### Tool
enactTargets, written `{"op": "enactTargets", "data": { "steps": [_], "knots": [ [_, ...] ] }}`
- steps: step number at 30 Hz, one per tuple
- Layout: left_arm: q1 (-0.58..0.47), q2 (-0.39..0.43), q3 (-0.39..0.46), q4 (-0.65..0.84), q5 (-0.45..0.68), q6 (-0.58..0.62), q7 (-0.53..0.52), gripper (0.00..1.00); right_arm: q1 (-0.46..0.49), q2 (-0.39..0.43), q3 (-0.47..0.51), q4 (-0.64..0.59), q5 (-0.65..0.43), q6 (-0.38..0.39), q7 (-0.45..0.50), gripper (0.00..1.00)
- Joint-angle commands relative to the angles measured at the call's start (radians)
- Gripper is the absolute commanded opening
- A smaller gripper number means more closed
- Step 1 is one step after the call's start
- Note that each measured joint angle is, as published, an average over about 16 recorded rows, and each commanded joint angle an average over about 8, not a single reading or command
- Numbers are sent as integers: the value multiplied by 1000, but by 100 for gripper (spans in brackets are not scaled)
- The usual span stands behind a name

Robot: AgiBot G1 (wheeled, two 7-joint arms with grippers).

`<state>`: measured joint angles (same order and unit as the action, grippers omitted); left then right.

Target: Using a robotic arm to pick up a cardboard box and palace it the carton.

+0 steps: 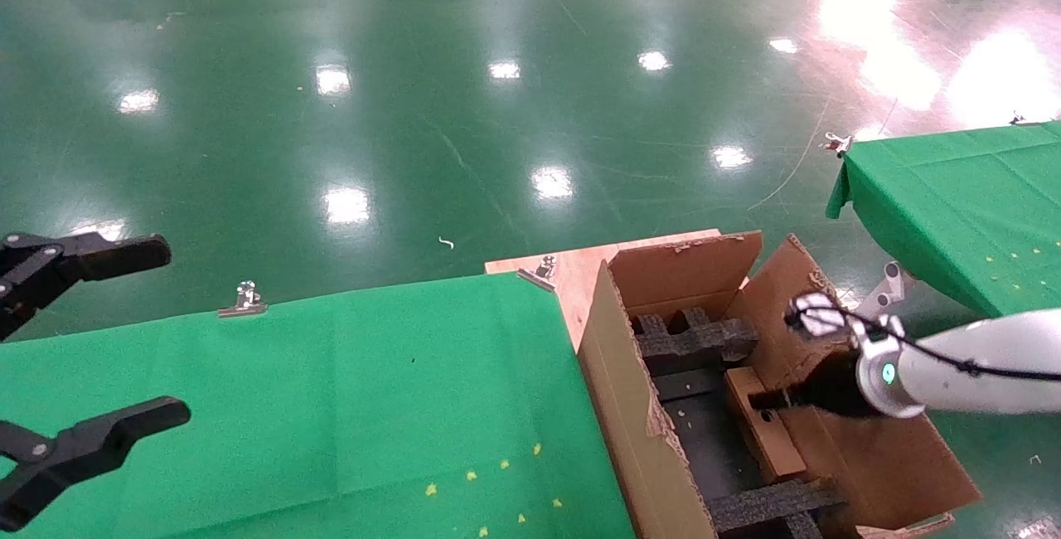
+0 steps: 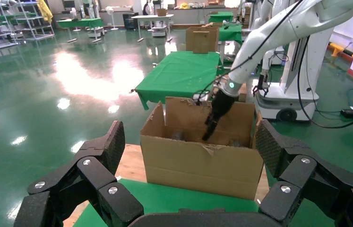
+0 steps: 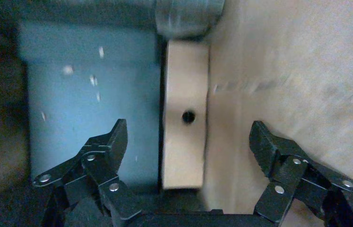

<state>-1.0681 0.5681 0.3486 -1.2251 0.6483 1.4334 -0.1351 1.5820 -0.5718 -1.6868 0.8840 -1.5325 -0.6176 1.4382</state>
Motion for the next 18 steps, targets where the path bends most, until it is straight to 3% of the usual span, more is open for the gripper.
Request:
{"op": "enactTargets", "data": {
  "steps": [1,10,18],
  "knots": [
    [0,0,0,0,0,0,0,100,19,6,6,7,-3,1,-4,100],
    [0,0,0,0,0,0,0,100,183,67,101,143,97,-88,-102,100],
    [0,0,0,0,0,0,0,100,283,117,206,236,333,-291,-271,100]
  ]
}}
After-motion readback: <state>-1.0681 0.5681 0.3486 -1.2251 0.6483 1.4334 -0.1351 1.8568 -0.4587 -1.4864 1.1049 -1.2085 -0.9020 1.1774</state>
